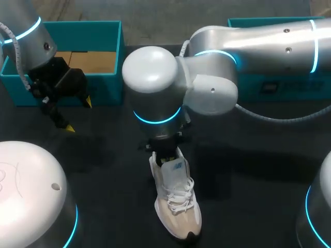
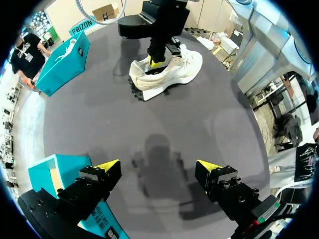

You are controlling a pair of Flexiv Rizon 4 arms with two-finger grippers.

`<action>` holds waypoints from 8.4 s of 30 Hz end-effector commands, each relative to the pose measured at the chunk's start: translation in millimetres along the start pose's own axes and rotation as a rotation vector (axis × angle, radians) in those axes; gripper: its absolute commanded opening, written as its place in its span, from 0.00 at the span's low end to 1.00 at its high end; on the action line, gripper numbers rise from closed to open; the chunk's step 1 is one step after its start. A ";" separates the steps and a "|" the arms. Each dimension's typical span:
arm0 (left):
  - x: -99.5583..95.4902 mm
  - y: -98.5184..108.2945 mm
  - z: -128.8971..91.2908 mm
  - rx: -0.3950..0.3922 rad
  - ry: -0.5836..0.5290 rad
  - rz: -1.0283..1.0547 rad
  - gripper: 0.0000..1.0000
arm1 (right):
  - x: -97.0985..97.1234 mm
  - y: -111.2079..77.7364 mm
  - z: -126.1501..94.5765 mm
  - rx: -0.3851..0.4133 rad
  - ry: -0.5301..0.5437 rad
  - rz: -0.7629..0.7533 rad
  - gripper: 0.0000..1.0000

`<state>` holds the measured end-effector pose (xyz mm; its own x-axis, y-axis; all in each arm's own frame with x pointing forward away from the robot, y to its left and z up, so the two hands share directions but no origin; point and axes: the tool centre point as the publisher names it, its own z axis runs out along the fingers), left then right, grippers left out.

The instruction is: Take the shoe out of the shoebox, open the shoe tongue, remove and reinsert the insole, then place the shoe into the shoebox

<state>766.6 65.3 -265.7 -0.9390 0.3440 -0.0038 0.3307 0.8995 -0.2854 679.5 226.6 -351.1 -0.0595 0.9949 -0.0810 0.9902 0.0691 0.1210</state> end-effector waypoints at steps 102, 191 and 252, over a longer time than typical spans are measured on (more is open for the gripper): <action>0.9 -0.1 -0.2 -0.004 0.000 0.000 1.00 | -10.0 -68.6 -47.9 0.182 0.026 -0.111 1.00; 0.9 -0.1 -0.2 -0.004 0.000 0.000 1.00 | -21.3 -18.3 -89.9 -0.002 0.091 -0.852 1.00; 0.9 -0.1 -0.2 -0.004 0.000 0.000 1.00 | 9.3 65.9 -16.5 -0.083 0.084 -1.660 1.00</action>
<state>766.6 65.3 -265.7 -0.9389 0.3442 -0.0038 0.3309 0.8995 -0.2853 739.6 238.7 -321.2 -0.9808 -0.1543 -0.1194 -0.1564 0.9877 0.0084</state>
